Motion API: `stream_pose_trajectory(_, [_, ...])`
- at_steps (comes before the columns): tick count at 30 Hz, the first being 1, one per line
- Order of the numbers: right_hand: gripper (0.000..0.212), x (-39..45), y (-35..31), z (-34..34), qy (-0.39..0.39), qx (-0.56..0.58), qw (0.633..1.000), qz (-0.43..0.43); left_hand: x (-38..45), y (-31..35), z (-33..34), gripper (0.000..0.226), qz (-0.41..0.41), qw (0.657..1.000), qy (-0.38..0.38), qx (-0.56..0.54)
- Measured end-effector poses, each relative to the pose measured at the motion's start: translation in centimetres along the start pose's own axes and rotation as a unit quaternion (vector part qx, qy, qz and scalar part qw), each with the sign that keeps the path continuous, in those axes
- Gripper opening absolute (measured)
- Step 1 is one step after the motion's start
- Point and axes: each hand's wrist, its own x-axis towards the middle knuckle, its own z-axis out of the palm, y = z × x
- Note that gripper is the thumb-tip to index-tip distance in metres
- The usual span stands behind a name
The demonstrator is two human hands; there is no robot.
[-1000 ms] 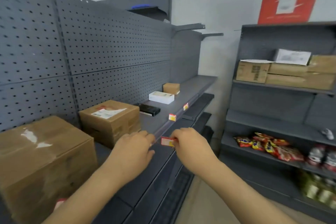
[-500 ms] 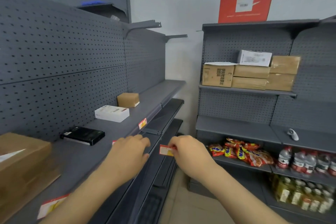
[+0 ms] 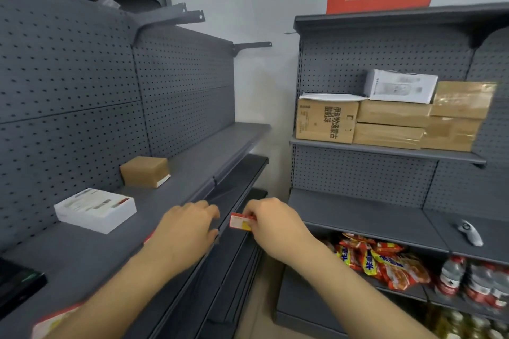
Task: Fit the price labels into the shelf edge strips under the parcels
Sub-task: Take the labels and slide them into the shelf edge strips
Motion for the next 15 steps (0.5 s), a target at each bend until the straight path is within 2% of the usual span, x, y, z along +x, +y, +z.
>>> stream_pose_trajectory(8, [0.020, 10.9, 9.7, 1.6, -0.029, 0.034, 0.997, -0.058, 11.3, -0.1, 4.4, 0.032, -0.071, 0.997, -0.001, 0.012])
stream_pose_trajectory(15, [0.018, 18.7, 13.9, 6.0, -0.074, 0.059, 0.991, -0.090, 16.2, -2.4, 9.4, 0.032, -0.138, 0.990, -0.038, 0.004])
